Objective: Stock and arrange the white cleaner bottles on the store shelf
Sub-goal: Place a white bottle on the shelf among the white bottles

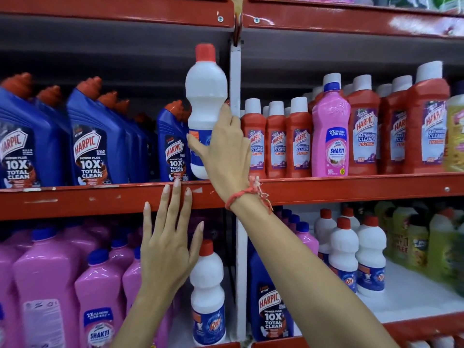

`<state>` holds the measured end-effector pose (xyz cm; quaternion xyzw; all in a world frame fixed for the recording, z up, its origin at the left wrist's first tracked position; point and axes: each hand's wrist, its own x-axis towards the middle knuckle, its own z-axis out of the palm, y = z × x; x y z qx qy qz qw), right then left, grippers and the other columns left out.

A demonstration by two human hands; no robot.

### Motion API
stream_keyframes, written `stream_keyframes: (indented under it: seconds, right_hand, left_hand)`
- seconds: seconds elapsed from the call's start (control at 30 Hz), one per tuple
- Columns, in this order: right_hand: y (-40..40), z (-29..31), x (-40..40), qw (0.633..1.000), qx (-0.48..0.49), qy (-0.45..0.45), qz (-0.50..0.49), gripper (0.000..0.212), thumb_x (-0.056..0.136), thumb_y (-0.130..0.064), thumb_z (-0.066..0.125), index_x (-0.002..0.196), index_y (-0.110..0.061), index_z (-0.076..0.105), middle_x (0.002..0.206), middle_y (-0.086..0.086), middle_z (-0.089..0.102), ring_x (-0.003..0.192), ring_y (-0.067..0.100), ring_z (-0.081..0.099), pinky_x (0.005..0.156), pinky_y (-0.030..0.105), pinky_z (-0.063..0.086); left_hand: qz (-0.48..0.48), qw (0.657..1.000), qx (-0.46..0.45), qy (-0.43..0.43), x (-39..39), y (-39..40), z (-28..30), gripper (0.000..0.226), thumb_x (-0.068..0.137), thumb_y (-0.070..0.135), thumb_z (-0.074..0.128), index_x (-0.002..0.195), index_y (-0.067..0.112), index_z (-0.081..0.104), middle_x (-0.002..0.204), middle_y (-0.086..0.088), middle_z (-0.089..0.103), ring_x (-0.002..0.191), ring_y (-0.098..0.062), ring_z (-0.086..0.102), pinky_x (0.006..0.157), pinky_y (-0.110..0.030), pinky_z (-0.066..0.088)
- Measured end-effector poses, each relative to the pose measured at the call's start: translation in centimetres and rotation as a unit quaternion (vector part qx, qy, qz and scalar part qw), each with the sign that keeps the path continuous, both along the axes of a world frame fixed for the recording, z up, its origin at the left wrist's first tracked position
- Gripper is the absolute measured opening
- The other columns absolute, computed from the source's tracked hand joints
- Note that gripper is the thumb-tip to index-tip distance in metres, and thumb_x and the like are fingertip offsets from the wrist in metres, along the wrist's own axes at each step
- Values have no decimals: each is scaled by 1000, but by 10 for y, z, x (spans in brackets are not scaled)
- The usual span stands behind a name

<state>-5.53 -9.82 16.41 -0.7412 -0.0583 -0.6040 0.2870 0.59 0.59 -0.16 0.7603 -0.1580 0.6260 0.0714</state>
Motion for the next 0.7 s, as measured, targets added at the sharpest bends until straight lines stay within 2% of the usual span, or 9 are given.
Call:
stream_keyframes:
  seconds: [0.03, 0.07, 0.1, 0.23, 0.33, 0.47, 0.57, 0.7]
  right_hand:
    - [-2, 4, -3, 1000, -8, 0, 19, 79, 82, -39, 72, 141, 0, 36, 120, 18, 57, 95, 32, 64, 76, 43, 58]
    - [-6, 7, -10, 1000, -18, -1, 20, 77, 83, -41, 71, 141, -2, 37, 121, 16, 58, 98, 30, 64, 79, 42, 57]
    - [-14, 5, -17, 1000, -25, -17, 0, 75, 82, -44, 70, 139, -4, 40, 119, 12, 60, 97, 27, 64, 78, 40, 58]
    - [-52, -11, -44, 998, 7, -43, 47, 63, 75, -47, 75, 123, -13, 54, 107, 2, 68, 94, 17, 66, 76, 35, 58]
    - [-87, -29, -64, 997, 36, -33, 60, 72, 69, -50, 79, 127, -16, 53, 115, -2, 69, 103, 14, 66, 86, 34, 57]
    - [-135, -54, -92, 995, 84, -21, 54, 73, 64, -46, 84, 126, -22, 55, 102, -18, 65, 89, -6, 59, 82, 18, 50]
    - [-176, -78, -108, 994, 104, -4, 36, 74, 61, -45, 85, 126, -26, 55, 107, -15, 67, 93, -1, 62, 85, 24, 52]
    - [-234, -114, -119, 993, 112, 29, 36, 72, 57, -44, 84, 120, -28, 54, 99, -21, 61, 86, 3, 66, 79, 28, 57]
  left_hand:
    - [-3, 1000, -1, -2, -2, -1, 0, 63, 99, 41, 38, 153, 10, 31, 164, -11, 25, 153, -27, 22, 120, -57, 25]
    - [-6, 1000, -1, -3, -6, -4, 0, 62, 99, 41, 38, 153, 11, 32, 164, -11, 26, 152, -27, 23, 120, -57, 26]
    - [-8, 1000, 1, -7, -9, -7, -1, 62, 99, 41, 38, 153, 11, 33, 163, -11, 27, 152, -28, 25, 120, -58, 26]
    - [-33, 999, 11, -21, -24, -29, -7, 59, 100, 41, 37, 150, 10, 38, 161, -11, 34, 150, -29, 29, 119, -58, 27]
    - [-42, 998, 21, -40, -34, -50, -7, 57, 98, 36, 43, 148, 9, 43, 158, -10, 39, 148, -28, 33, 119, -58, 27]
    - [-44, 997, 52, -35, -39, -83, -9, 57, 96, 32, 48, 148, 8, 42, 158, -10, 39, 148, -28, 34, 118, -58, 28]
    - [-56, 996, 62, -22, -46, -113, -15, 58, 96, 30, 49, 149, 10, 40, 160, -9, 36, 149, -27, 31, 119, -57, 27]
    - [-41, 996, 82, -8, -48, -146, -20, 59, 97, 31, 46, 151, 10, 36, 162, -9, 32, 151, -27, 27, 121, -57, 24]
